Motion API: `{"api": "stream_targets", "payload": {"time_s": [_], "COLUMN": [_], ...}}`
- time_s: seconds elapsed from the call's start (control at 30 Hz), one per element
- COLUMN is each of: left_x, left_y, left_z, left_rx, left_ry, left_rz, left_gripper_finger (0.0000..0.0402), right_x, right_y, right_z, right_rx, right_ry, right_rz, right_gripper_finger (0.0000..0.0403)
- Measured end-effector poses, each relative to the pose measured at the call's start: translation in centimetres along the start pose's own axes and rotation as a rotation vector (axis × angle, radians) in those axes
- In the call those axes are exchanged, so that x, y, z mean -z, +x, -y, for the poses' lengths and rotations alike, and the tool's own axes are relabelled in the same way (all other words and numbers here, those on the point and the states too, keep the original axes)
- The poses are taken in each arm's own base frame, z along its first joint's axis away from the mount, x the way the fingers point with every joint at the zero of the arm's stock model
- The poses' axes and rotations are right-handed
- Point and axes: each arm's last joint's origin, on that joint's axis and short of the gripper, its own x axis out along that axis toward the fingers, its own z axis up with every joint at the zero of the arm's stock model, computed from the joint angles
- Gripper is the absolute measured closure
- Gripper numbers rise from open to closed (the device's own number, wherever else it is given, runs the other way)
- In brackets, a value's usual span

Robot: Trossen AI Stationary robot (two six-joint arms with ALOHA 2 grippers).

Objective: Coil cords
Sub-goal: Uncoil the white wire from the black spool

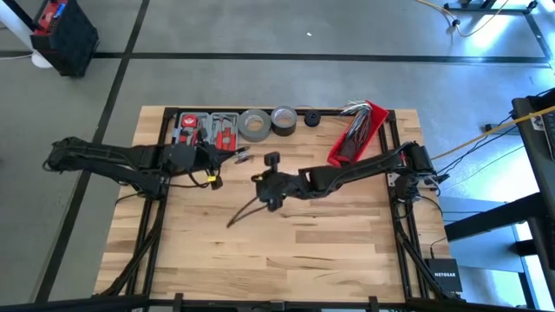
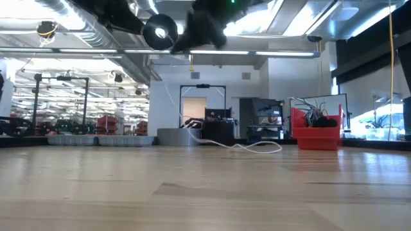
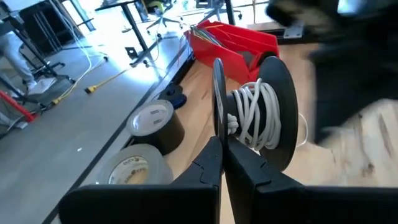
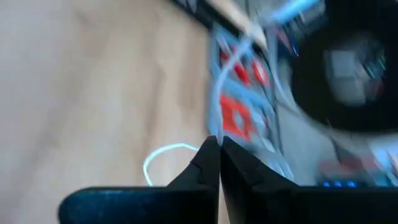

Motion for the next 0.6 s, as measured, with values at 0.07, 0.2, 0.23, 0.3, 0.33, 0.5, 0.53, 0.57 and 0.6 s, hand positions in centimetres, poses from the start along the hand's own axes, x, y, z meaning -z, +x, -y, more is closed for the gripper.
{"api": "stream_targets", "payload": {"time_s": [0.07, 0.2, 0.23, 0.3, 0.33, 0.5, 0.53, 0.57, 0.6], "left_x": [0.0, 0.0, 0.0, 0.0, 0.1, 0.8, 0.8, 0.8, 0.8], "left_y": [-0.1, -0.2, -0.3, -0.4, -0.4, -0.5, -0.5, -0.4, -0.4], "left_z": [0.2, 0.4, 0.5, 0.7, 0.8, 0.8, 0.8, 0.8, 0.8], "left_rx": [0.009, 0.026, 0.031, 0.041, 0.046, 0.051, 0.05, 0.049, 0.048], "left_ry": [0.007, 0.022, 0.03, 0.039, 0.047, 0.083, 0.083, 0.081, 0.077], "left_rz": [0.002, 0.006, 0.007, 0.002, -0.007, -0.064, -0.065, -0.067, -0.068], "left_gripper_finger": [0.04, 0.04, 0.04, 0.04, 0.04, 0.04, 0.04, 0.04, 0.04], "right_x": [0.9, 2.7, 3.1, 3.2, 3.1, 1.8, 1.6, 1.4, 1.2], "right_y": [0.3, 0.8, 0.8, 0.2, -0.3, -3.4, -3.9, -4.3, -4.8], "right_z": [0.5, 1.5, 1.6, 2.1, 2.4, 3.8, 3.9, 3.9, 3.9], "right_rx": [0.053, 0.126, 0.149, 0.188, 0.206, 0.284, 0.299, 0.32, 0.343], "right_ry": [0.002, 0.031, 0.039, 0.066, 0.079, 0.173, 0.189, 0.202, 0.212], "right_rz": [-0.092, -0.245, -0.28, -0.308, -0.307, -0.245, -0.237, -0.232, -0.227], "right_gripper_finger": [0.0393, 0.0394, 0.0395, 0.0396, 0.0396, 0.0396, 0.0396, 0.0396, 0.0397]}}
